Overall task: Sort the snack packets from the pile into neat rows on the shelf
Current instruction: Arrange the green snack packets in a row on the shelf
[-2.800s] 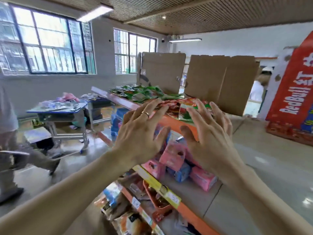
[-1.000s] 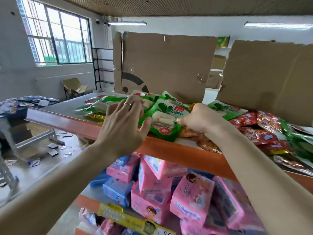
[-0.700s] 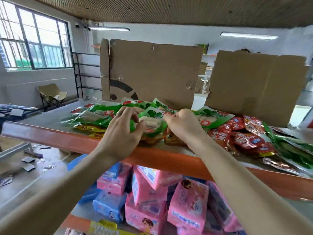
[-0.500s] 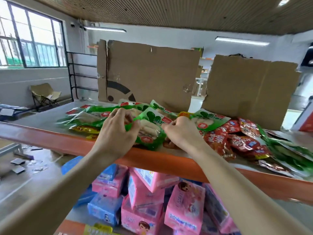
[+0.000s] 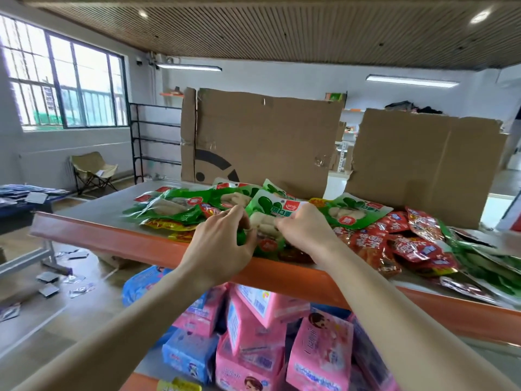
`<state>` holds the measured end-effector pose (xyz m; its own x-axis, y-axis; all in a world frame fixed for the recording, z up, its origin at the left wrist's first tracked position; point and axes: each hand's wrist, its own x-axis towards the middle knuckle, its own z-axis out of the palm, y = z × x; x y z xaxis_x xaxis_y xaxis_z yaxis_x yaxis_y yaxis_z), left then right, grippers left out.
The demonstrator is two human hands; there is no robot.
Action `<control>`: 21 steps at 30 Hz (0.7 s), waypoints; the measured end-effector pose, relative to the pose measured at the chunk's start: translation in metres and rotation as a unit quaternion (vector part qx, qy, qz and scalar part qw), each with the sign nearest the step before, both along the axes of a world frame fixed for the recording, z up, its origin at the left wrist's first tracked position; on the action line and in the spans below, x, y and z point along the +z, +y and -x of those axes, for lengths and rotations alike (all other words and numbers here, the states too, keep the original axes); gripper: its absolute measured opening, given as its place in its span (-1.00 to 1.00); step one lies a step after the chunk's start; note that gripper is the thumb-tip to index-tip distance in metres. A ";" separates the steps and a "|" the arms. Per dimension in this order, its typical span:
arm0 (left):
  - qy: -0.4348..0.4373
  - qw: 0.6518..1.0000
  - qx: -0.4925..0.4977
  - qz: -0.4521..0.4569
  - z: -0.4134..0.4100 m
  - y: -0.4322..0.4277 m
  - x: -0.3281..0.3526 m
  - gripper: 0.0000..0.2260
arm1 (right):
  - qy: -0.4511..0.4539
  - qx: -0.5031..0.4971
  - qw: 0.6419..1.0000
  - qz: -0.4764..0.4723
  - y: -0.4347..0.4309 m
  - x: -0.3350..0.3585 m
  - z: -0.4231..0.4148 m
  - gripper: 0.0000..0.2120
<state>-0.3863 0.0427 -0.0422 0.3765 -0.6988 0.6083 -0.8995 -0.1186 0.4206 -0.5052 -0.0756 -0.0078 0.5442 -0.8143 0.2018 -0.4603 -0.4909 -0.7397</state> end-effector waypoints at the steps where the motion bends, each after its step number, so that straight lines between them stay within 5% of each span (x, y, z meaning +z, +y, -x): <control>1: 0.010 1.000 -0.009 0.000 0.000 0.001 0.001 -0.87 | 0.008 0.004 0.999 0.032 0.000 0.002 0.001 -0.60; 7: 0.059 0.997 -0.054 -0.011 -0.002 0.003 0.006 -0.91 | 0.025 0.033 0.992 0.116 0.002 0.007 0.006 -0.89; 14: 0.052 0.996 -0.072 -0.006 0.003 0.010 -0.001 -0.92 | 0.029 -0.002 0.997 0.078 0.004 -0.001 0.008 -0.78; 21: 0.302 0.946 -0.048 0.110 -0.007 0.015 0.020 -0.87 | -0.072 0.084 0.952 0.287 0.014 0.014 0.031 -0.80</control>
<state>-0.3791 0.0572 -0.0220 0.6425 -0.6294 0.4371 -0.4891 0.1023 0.8662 -0.5362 -0.0611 0.0059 0.5907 -0.4511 0.6690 -0.2537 -0.8909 -0.3767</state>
